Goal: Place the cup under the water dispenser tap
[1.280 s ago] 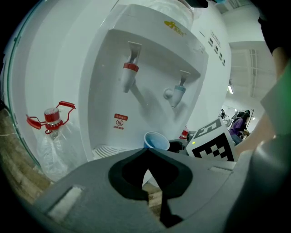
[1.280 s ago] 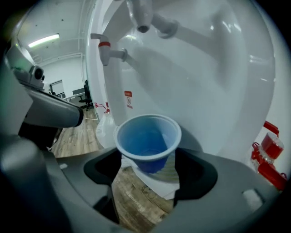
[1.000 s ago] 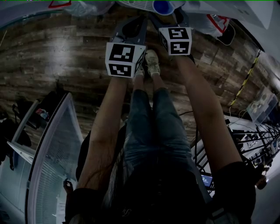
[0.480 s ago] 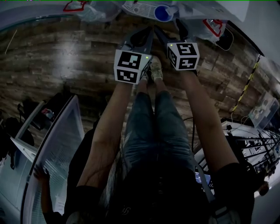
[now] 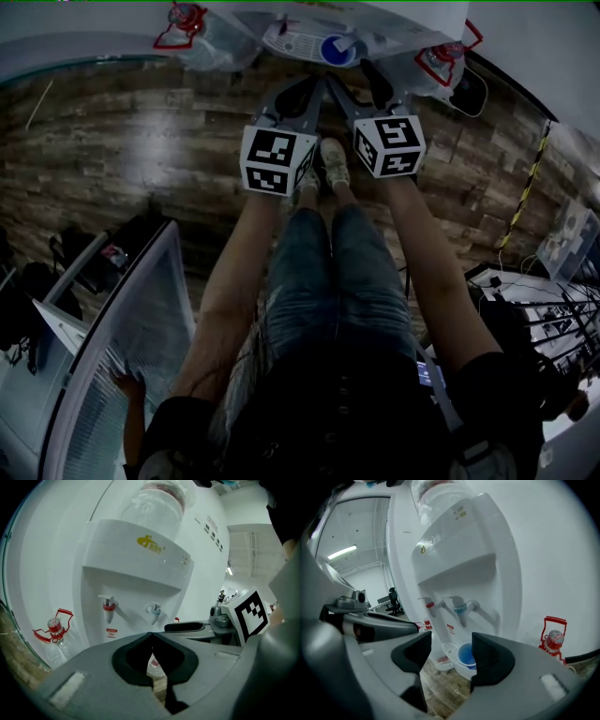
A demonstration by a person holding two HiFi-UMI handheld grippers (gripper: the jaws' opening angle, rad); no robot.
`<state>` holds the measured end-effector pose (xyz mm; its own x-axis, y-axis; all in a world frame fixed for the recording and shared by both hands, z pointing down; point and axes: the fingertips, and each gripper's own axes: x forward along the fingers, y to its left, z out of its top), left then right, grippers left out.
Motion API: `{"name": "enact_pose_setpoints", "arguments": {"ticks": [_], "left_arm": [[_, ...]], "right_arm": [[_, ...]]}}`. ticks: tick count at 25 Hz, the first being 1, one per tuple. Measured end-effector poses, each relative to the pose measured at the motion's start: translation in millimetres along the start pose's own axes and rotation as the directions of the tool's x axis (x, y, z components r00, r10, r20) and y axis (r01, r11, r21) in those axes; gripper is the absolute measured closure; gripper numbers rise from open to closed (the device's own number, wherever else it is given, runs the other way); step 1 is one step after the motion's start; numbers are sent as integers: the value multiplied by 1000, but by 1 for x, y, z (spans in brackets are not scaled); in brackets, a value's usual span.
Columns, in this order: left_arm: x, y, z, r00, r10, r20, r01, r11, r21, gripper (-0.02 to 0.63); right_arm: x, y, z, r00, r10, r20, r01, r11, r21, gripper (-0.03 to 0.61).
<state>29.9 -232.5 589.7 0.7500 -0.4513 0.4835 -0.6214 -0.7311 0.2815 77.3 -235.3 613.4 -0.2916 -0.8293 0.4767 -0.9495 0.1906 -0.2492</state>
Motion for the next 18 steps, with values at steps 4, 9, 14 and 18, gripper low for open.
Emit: {"name": "enact_pose_setpoints", "arguments": {"ticks": [4,9,14,18], "left_arm": [[-15,-6,18,1000,9,21,-9,1000,-16,613],[-32,-18,42,999,-6,53,6,1000,2,614],[-47,-26,69,996,-7,86,6,1000,17,614],[-62,-36,91,993,-16,113,13,1000,27,612]], "right_arm": [[-12,9,22,999,29,18,-28,999,-36,354],[-28,18,50,997,56,50,-53,997,-56,432],[-52,32,76,994,61,95,-57,997,-45,491],[-72,35,98,991,33,133,-30,999,-20,552]]}}
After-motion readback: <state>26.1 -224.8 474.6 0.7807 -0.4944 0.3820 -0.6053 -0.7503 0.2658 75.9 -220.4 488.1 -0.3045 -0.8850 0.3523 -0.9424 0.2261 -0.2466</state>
